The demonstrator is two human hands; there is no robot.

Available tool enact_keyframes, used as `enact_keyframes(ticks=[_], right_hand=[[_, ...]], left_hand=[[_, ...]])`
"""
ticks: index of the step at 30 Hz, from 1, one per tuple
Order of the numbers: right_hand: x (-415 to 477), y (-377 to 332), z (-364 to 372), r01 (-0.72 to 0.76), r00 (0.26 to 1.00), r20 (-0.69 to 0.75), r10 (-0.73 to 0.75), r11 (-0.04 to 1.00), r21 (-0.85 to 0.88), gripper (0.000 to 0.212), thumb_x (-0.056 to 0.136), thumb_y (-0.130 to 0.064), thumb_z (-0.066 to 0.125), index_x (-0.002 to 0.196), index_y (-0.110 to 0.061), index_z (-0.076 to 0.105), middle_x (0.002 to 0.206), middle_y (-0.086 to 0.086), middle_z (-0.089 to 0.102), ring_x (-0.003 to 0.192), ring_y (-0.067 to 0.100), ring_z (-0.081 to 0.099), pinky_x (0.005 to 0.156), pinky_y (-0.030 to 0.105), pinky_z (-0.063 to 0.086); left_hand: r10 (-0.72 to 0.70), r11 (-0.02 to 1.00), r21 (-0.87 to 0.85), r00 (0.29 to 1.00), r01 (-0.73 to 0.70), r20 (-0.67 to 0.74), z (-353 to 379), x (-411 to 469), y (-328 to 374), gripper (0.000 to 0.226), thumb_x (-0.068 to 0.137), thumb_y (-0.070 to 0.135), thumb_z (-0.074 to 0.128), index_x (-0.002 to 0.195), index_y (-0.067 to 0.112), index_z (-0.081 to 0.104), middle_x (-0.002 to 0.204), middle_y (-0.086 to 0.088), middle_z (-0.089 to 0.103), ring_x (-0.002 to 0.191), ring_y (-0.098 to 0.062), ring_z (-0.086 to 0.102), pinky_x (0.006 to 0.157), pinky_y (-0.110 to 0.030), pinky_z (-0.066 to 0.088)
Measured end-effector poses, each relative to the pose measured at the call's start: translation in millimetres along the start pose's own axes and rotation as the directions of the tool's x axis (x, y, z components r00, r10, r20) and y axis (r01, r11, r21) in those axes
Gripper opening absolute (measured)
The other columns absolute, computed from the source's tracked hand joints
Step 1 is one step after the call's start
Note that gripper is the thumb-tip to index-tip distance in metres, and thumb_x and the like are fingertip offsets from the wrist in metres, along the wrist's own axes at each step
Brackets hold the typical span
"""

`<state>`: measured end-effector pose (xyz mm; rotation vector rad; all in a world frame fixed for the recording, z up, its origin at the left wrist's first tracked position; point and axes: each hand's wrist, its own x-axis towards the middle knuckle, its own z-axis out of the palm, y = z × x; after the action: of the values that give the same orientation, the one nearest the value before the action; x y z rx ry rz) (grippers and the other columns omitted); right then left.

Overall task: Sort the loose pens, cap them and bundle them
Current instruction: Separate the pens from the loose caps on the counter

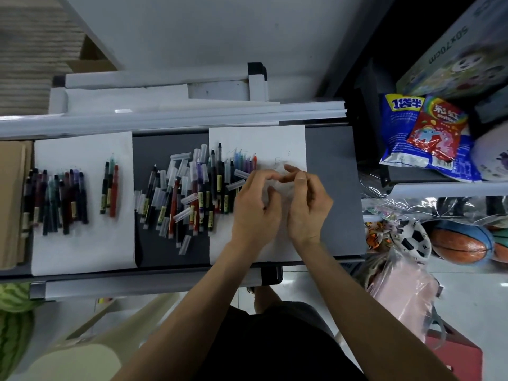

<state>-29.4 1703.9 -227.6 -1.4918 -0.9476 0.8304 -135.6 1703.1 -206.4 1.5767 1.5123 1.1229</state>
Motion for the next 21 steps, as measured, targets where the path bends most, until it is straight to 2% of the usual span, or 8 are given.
enact_keyframes(ticks=[3,7,11,14,17,21], right_hand=[[-0.6,-4.5,-2.1,0.014,1.000,0.027,-0.014,1.000,0.013,0.031,0.108,-0.016,0.048,0.093,-0.020,0.074,0.106,-0.001,0.078,0.114,0.019,0.072,0.093,0.031,0.056],[-0.2,-10.8,-5.3,-0.019,0.999,0.039,0.020,0.999,-0.043,0.032,0.107,-0.021,0.049,0.089,-0.029,0.075,0.112,-0.007,0.078,0.114,0.016,0.072,0.091,0.030,0.056],[-0.3,-15.3,-13.4,0.010,0.995,0.099,0.005,0.988,-0.153,0.027,0.106,-0.023,0.050,0.099,-0.020,0.076,0.112,-0.014,0.076,0.114,0.008,0.070,0.094,0.030,0.057],[-1.7,-26.0,-15.7,0.064,0.982,0.187,-0.006,0.950,-0.306,0.021,0.101,-0.027,0.052,0.101,-0.024,0.072,0.108,-0.018,0.073,0.103,0.004,0.068,0.081,0.030,0.058],[-7.5,-42.2,-10.7,0.173,0.958,0.287,-0.027,0.851,-0.496,0.027,0.095,-0.035,0.048,0.104,-0.024,0.071,0.106,-0.014,0.070,0.099,0.003,0.062,0.083,0.033,0.056],[-19.1,-62.4,4.6,0.307,0.903,0.428,0.040,0.638,-0.706,0.033,0.095,-0.037,0.052,0.117,-0.018,0.068,0.119,0.000,0.070,0.114,0.020,0.061,0.092,0.037,0.054]], left_hand=[[-0.016,0.996,0.084,0.999,0.011,0.052,-20.5,0.4,-1.5,0.021,0.094,0.010,0.054,0.113,0.011,0.064,0.110,0.005,0.064,0.097,0.002,0.060,0.082,-0.007,0.044],[-0.057,0.983,0.179,0.988,0.030,0.145,-48.4,3.0,-2.2,0.020,0.098,0.010,0.059,0.116,0.015,0.065,0.114,0.003,0.064,0.099,-0.010,0.063,0.085,-0.022,0.052],[-0.123,0.960,0.272,0.970,0.063,0.210,-70.4,7.0,1.2,0.027,0.098,0.015,0.058,0.124,0.019,0.064,0.121,0.003,0.063,0.110,-0.014,0.061,0.091,-0.032,0.055],[-0.164,0.947,0.310,0.955,0.083,0.246,-89.3,8.0,3.4,0.030,0.096,0.012,0.055,0.123,0.020,0.064,0.119,0.001,0.062,0.107,-0.017,0.060,0.087,-0.034,0.054],[-0.201,0.901,0.428,0.939,0.065,0.279,-110.8,8.7,3.2,0.027,0.096,0.014,0.056,0.122,0.017,0.062,0.114,-0.003,0.060,0.100,-0.022,0.058,0.083,-0.039,0.053],[-0.214,0.823,0.568,0.922,-0.007,0.321,-136.3,10.7,2.4,0.026,0.097,0.024,0.056,0.121,0.015,0.062,0.113,-0.007,0.064,0.106,-0.028,0.058,0.087,-0.042,0.054]])
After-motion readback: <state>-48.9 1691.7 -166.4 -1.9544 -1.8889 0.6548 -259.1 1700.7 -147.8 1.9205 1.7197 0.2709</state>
